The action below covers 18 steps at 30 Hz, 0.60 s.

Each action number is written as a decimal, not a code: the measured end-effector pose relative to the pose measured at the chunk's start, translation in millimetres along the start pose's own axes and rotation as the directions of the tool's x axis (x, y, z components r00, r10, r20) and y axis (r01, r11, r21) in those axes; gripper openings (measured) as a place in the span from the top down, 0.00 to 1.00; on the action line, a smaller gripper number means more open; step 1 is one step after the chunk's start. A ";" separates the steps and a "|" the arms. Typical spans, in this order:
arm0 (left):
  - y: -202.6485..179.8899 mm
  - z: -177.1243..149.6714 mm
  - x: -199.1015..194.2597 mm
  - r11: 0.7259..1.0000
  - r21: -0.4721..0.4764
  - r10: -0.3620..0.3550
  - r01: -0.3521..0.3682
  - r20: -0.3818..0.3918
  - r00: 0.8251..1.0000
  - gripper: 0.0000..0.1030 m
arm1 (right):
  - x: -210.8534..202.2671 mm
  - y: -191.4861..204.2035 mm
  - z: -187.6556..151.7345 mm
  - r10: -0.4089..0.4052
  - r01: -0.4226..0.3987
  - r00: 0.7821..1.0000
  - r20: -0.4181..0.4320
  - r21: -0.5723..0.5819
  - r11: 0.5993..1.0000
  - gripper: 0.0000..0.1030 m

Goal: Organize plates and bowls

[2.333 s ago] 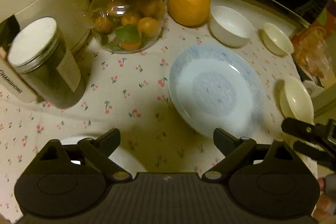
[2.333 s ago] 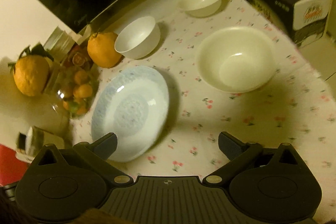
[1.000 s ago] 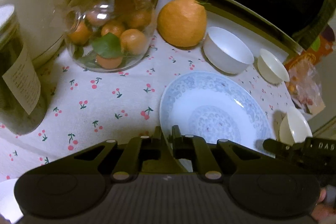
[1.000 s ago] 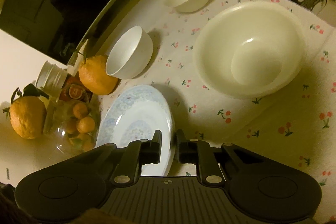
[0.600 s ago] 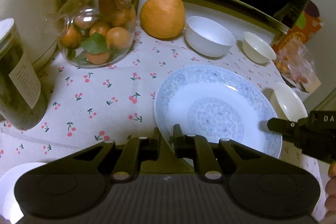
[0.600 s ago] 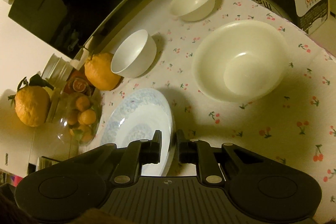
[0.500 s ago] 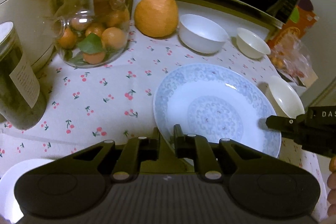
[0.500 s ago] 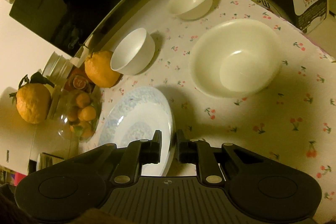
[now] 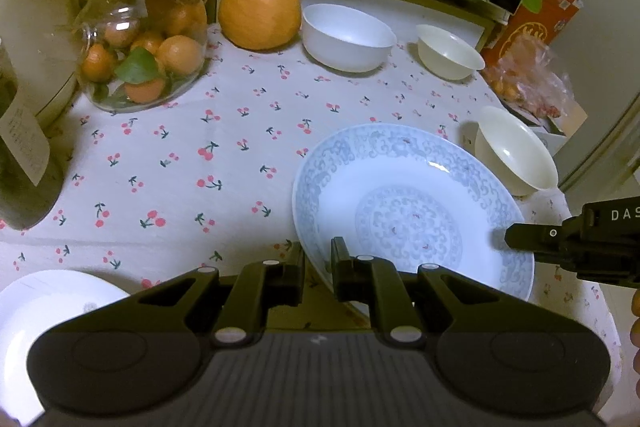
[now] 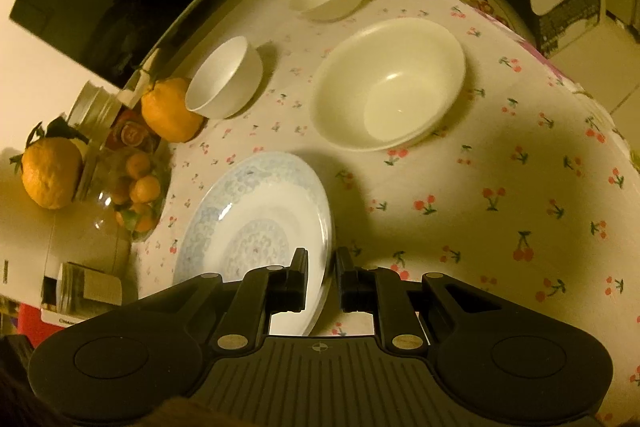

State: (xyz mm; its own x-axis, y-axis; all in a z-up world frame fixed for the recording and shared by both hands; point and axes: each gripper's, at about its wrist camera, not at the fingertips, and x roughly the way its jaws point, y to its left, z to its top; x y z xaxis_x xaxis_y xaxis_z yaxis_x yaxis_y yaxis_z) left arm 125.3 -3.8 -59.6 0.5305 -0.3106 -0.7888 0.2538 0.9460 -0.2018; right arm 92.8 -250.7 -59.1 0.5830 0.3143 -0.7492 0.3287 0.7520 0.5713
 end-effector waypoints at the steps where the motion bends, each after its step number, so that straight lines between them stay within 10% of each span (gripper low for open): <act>1: -0.9 -0.8 0.7 1.000 0.003 0.003 -0.003 -0.001 1.000 0.89 | 0.9 -1.0 -0.1 -0.002 0.002 1.000 -0.003 0.003 1.000 0.86; 18: 0.6 -0.2 2.3 1.000 0.018 0.024 -0.024 -0.006 1.000 0.89 | 7.7 0.7 0.0 -0.015 0.015 0.999 -0.040 -0.017 1.000 0.86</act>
State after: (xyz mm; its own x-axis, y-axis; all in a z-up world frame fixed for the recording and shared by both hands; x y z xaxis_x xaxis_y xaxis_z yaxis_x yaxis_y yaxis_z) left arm 126.5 -3.9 -61.7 0.5317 -0.2876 -0.7966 0.2557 0.9512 -0.1728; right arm 97.6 -247.8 -64.5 0.5480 0.3255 -0.7706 0.3248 0.7661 0.5545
